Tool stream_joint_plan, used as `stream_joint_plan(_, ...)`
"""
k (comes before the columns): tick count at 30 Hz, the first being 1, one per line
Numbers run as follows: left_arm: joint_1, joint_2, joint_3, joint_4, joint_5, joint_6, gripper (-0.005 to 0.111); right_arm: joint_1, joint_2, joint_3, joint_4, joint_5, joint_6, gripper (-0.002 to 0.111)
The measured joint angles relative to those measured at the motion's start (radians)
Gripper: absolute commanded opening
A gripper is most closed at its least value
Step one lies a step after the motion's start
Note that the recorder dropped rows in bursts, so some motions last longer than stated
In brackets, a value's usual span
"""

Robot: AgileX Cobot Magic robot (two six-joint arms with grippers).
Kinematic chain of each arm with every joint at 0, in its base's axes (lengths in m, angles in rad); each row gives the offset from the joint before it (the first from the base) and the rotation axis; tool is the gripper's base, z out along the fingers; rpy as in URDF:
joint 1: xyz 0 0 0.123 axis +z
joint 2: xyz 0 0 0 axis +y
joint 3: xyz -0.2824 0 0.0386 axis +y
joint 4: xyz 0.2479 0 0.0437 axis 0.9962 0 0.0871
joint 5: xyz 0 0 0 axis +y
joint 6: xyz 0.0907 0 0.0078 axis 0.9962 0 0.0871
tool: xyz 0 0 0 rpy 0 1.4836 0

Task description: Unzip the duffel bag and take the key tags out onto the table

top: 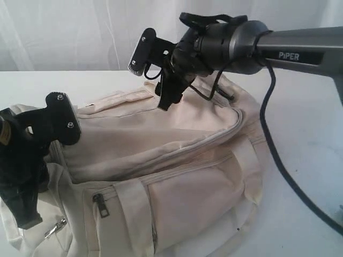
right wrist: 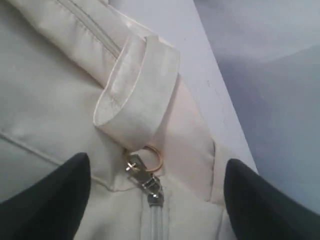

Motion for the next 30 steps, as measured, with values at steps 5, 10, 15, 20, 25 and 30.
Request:
stream_joint_plan(5, 0.000, -0.002, 0.000, -0.004, 0.007, -0.004, 0.043, 0.000, 0.041, 0.000, -0.054, 0.060, 0.009, 0.060)
stream_joint_plan(10, 0.000, -0.004, 0.000, -0.006, 0.007, -0.006, 0.043, 0.000, 0.053, 0.000, -0.089, 0.070, 0.063, 0.013)
stream_joint_plan(15, 0.000, -0.004, 0.000, -0.006, 0.008, -0.008, 0.043, 0.000, 0.030, 0.000, -0.165, 0.074, 0.258, 0.000)
stream_joint_plan(20, 0.000, -0.004, 0.000, -0.006, 0.008, -0.008, 0.043, 0.000, -0.030, 0.000, -0.178, 0.076, 0.338, 0.000)
stream_joint_plan(25, 0.000, -0.031, 0.000, -0.008, 0.009, -0.008, 0.043, 0.000, -0.094, 0.000, -0.124, 0.076, 0.348, 0.000)
stream_joint_plan(30, 0.000, -0.107, 0.000, -0.008, 0.002, -0.008, 0.043, 0.000, -0.137, 0.000, -0.025, 0.090, 0.352, 0.000)
